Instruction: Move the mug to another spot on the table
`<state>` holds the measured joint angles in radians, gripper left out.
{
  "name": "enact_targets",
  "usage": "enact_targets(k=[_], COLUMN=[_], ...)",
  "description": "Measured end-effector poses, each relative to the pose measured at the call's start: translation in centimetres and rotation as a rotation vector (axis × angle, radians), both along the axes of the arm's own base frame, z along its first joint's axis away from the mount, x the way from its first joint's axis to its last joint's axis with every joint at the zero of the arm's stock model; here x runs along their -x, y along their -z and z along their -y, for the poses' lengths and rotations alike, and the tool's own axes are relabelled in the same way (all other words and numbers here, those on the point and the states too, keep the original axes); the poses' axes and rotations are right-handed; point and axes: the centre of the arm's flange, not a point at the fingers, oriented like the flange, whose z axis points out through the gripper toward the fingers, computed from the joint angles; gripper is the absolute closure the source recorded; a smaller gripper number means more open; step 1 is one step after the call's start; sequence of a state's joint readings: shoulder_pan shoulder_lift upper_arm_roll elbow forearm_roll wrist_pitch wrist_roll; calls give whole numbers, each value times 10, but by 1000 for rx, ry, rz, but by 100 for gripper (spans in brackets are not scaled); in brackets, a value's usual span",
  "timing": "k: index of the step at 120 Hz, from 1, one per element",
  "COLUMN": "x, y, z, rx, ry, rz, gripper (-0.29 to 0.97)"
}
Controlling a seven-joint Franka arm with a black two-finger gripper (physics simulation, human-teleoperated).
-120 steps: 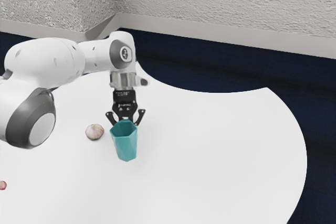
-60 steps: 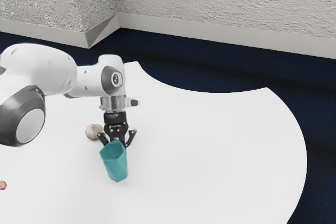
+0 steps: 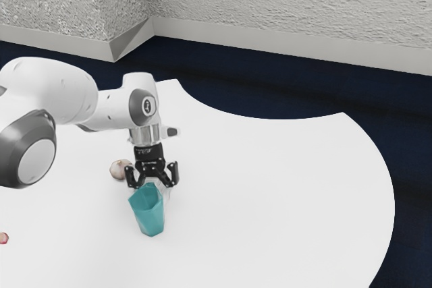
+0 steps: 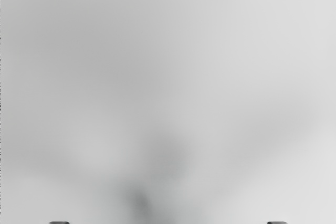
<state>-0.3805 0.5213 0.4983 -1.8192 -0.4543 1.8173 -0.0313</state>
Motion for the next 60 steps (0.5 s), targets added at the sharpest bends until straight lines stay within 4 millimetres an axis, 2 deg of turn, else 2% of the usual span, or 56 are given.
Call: enact_targets(k=[21, 33, 37, 43, 47, 53, 60], x=[-14, -35, -44, -47, -44, -39, -23], y=[-14, -40, -61, -105, -136, -187, -247], z=[-3, -4, -4, -4, 2, 21, 35], rx=[-16, -58, -70, -66, -55, -54, -73], ry=[23, 71, 94, 125, 158, 242, 330], rz=[92, 198, 252, 321, 355, 414, 482], gripper=[8, 5, 5, 4, 3, 2, 2])
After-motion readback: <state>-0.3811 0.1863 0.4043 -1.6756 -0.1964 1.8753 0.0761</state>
